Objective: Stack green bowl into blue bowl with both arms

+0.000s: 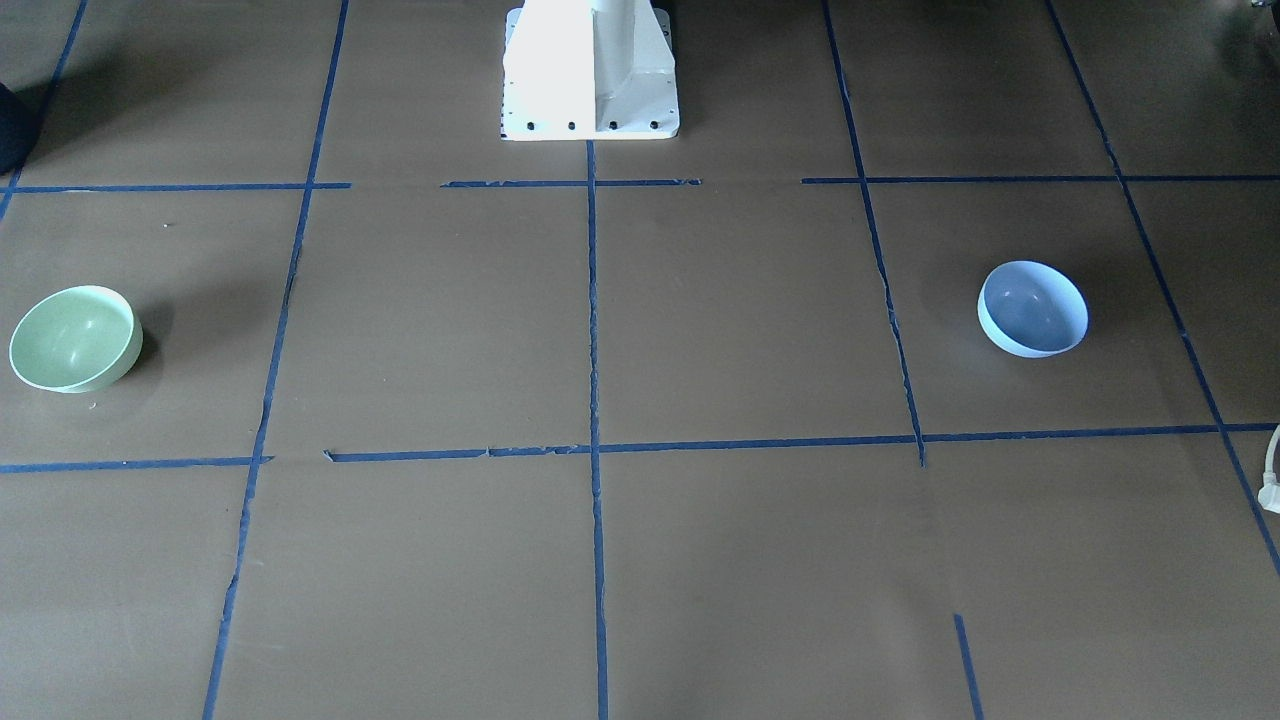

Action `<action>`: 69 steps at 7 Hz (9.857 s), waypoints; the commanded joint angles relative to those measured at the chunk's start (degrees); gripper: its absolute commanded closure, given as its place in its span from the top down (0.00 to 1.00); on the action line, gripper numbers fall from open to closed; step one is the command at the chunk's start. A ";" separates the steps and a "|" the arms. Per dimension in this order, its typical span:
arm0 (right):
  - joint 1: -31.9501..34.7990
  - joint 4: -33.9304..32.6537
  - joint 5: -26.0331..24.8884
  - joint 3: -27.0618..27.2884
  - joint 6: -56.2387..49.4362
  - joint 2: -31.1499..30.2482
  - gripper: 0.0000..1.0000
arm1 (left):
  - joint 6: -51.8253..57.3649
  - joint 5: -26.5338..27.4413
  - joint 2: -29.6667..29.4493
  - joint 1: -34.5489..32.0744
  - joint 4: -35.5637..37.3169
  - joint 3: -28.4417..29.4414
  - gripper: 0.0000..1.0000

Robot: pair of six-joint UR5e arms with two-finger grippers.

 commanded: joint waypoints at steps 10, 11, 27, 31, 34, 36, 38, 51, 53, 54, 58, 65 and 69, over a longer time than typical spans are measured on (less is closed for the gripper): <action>-0.08 0.71 0.38 -0.01 0.81 0.29 1.00 | 0.00 0.09 -0.18 0.04 -0.46 0.00 1.00; -0.08 0.71 0.38 -0.01 0.81 0.29 1.00 | 0.00 0.00 -0.18 0.13 -0.54 -0.17 1.00; -0.35 0.80 0.30 1.66 0.89 3.19 1.00 | -58.71 5.36 2.11 32.99 -47.04 2.81 0.67; -0.35 0.80 0.30 1.75 0.89 3.37 1.00 | -58.71 5.36 2.11 33.44 -46.95 2.64 0.22; -0.26 0.62 0.38 1.84 0.89 3.46 1.00 | -63.78 2.83 1.85 33.35 -44.24 -2.79 0.00; -0.26 0.36 0.56 2.01 0.98 3.37 1.00 | -70.53 1.58 -5.22 33.35 -32.87 -9.02 0.00; -0.34 0.62 0.30 1.75 1.07 2.76 1.00 | -83.59 2.71 -19.70 38.40 -21.51 -10.63 0.00; -0.35 0.62 1.53 1.49 5.38 2.58 1.00 | -102.74 30.41 -39.99 64.47 -15.75 -2.19 1.00; -0.78 0.80 1.61 1.66 6.51 2.58 1.00 | -102.13 27.97 -39.82 59.92 -12.01 -5.68 1.00; -3.31 2.63 1.44 2.36 11.30 2.58 1.00 | -95.95 22.29 -39.64 56.24 -4.05 -11.19 1.00; -22.70 36.35 -6.70 1.14 46.34 -5.42 1.00 | -84.40 18.99 -34.38 49.27 10.18 -25.39 1.00; -32.87 46.15 -13.24 -9.67 54.60 -1.29 0.02 | -79.36 16.96 -29.00 45.48 10.18 -29.71 1.00; -25.85 45.54 -0.87 -1.64 55.64 0.81 0.00 | -72.04 17.05 -24.46 43.99 10.96 -29.88 1.00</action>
